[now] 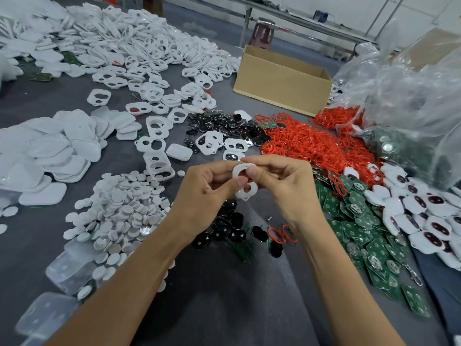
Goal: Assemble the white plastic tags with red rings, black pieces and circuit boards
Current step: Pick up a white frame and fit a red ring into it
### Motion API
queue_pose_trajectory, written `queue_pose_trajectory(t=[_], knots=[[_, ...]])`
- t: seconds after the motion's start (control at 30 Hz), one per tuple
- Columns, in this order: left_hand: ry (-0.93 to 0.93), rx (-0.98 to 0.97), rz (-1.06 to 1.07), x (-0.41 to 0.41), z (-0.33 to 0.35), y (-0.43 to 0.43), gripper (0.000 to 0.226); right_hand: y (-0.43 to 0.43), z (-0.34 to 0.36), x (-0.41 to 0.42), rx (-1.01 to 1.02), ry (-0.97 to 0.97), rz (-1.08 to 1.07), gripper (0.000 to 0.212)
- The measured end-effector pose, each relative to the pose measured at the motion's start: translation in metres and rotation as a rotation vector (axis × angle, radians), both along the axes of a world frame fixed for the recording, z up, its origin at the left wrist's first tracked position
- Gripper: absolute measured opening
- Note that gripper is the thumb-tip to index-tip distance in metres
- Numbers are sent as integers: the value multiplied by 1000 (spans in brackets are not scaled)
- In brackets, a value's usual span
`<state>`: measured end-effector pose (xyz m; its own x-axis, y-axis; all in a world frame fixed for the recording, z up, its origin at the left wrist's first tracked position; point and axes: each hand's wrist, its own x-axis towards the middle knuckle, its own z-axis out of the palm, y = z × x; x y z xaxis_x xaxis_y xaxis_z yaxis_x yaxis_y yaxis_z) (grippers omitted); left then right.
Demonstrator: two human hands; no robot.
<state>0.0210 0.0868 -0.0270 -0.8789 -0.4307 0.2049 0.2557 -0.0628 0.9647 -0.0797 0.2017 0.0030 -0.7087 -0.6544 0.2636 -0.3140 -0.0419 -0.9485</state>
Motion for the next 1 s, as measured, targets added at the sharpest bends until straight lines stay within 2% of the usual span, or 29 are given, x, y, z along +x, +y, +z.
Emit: queue_pose_trajectory(t=[0.1,0.2,0.27,0.43,0.63,0.7,0.77,0.83,0.9,1.0], knots=[[-13,106,14,-3,0,1,22,-1,-5,2,15,-43,22,17],[-13,143,22,-5,-1,1,21,2,-5,-2,34,-155,67,32],[-12,139,38,-5,-2,0,21,4,-3,-3,45,-184,111,30],[-43,80,99,-6,-4,0,19,2,-6,-4,87,-93,65,30],[-65,128,135,-8,-4,3,19,0,-2,1,79,-60,10,27],[-58,170,188,-9,-5,3,24,-2,0,3,70,-12,-57,25],[-40,184,216,-8,-4,2,26,-4,0,6,80,118,-203,21],[-11,196,117,-7,-3,4,30,-6,0,10,95,257,-317,16],[19,223,-3,-6,-2,7,36,-9,1,16,150,376,-321,17],[32,276,98,-6,-3,4,27,-10,5,19,261,463,-140,26]])
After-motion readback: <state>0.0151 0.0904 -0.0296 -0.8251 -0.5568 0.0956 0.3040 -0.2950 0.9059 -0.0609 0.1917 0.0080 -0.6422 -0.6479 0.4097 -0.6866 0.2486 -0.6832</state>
